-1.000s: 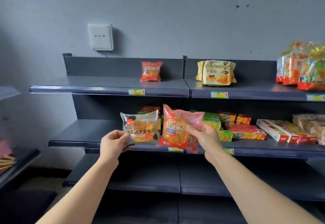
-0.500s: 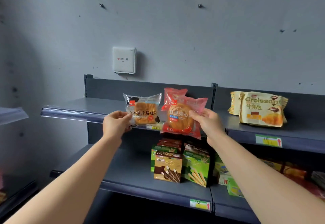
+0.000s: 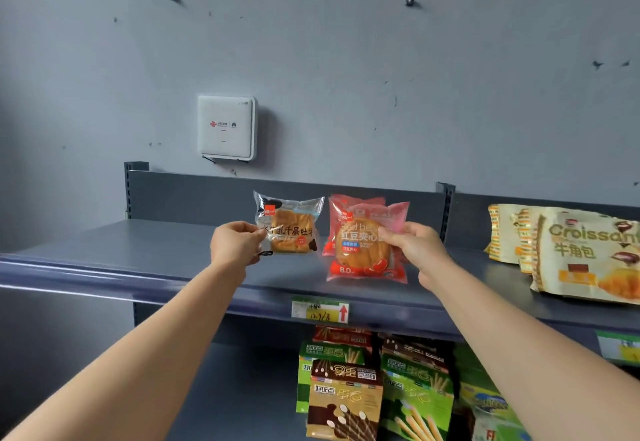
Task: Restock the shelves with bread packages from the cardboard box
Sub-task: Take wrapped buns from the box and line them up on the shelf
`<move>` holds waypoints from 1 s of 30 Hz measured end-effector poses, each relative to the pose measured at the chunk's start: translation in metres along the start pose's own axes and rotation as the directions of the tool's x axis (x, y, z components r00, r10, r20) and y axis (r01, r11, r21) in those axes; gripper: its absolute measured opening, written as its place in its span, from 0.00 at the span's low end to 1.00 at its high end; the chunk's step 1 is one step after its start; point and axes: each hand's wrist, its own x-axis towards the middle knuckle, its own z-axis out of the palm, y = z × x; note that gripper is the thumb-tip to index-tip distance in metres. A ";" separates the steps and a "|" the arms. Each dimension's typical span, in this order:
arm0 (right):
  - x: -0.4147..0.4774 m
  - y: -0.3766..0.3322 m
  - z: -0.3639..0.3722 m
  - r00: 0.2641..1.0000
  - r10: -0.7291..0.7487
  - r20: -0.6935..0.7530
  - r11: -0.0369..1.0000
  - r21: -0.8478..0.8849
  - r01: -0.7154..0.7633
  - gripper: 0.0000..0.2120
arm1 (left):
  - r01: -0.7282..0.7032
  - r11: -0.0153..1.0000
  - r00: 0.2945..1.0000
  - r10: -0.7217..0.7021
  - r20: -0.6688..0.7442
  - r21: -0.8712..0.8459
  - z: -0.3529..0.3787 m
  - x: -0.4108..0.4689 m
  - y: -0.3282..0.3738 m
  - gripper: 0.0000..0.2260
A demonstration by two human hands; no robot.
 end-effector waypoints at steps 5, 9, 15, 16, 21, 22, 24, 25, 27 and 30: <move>0.038 0.020 0.016 0.997 0.079 -0.015 0.997 -0.009 -0.079 0.09 | 0.056 0.996 0.998 -0.056 0.008 0.068 0.011 0.062 -0.020 0.05; 0.056 0.027 0.023 0.993 0.111 -0.026 0.994 0.014 -0.111 0.08 | 0.078 0.993 0.996 -0.081 0.025 0.083 0.022 0.095 -0.029 0.05; 0.072 0.029 0.024 0.995 0.089 -0.036 0.996 -0.005 -0.089 0.10 | 0.110 0.986 0.992 -0.117 0.046 0.126 0.039 0.124 -0.037 0.07; 0.073 0.030 0.024 0.996 0.087 -0.035 0.996 -0.010 -0.087 0.12 | 0.118 0.984 0.991 -0.125 0.047 0.133 0.041 0.128 -0.038 0.07; 0.077 0.036 0.021 0.998 0.069 -0.007 0.997 -0.025 -0.069 0.18 | 0.142 0.978 0.988 -0.150 0.038 0.152 0.047 0.147 -0.040 0.05; 0.077 0.035 0.021 0.998 0.062 0.000 0.998 -0.028 -0.062 0.18 | 0.148 0.977 0.987 -0.155 0.036 0.155 0.048 0.150 -0.040 0.06; 0.076 0.035 0.021 0.999 0.048 0.012 0.999 -0.024 -0.047 0.20 | 0.159 0.974 0.985 -0.167 0.037 0.160 0.051 0.157 -0.041 0.07; 0.076 0.035 0.021 0.999 0.040 0.017 0.999 -0.019 -0.039 0.20 | 0.163 0.973 0.985 -0.170 0.035 0.162 0.053 0.160 -0.041 0.07; 0.076 0.034 0.022 0.999 0.027 0.023 0.999 -0.020 -0.027 0.21 | 0.172 0.972 0.983 -0.180 0.031 0.162 0.056 0.167 -0.042 0.08; 0.079 0.035 0.022 0.999 0.026 0.048 1.000 -0.016 -0.025 0.25 | 0.181 0.969 0.981 -0.190 0.036 0.169 0.061 0.176 -0.046 0.05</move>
